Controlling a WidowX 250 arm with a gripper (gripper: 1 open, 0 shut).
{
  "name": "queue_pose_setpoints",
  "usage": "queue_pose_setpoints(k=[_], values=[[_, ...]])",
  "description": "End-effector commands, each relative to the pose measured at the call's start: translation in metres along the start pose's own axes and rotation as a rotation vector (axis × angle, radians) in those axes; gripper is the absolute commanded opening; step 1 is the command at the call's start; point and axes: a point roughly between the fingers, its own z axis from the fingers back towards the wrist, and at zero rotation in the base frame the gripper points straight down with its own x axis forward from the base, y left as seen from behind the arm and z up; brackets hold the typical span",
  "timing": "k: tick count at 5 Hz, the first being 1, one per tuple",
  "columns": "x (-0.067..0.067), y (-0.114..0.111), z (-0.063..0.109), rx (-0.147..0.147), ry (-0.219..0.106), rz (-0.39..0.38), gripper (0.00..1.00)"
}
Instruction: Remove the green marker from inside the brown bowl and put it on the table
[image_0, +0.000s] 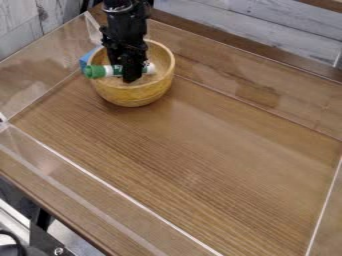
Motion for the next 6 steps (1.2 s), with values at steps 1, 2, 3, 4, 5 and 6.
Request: queue_pose_setpoints(k=[1,2,3,4,5,6], values=[[0.002,0.005,0.02,0.028,-0.039,0.011,0.0],[0.001,0.005,0.024,0.026,-0.036,0.014,0.0],[-0.001,0.005,0.028,0.024,-0.034,0.018,0.0],[-0.002,0.005,0.032,0.022,-0.032,0.021,0.0],[-0.003,0.005,0.037,0.021,-0.029,0.026,0.0],[-0.004,0.005,0.041,0.019,-0.025,0.031,0.0]])
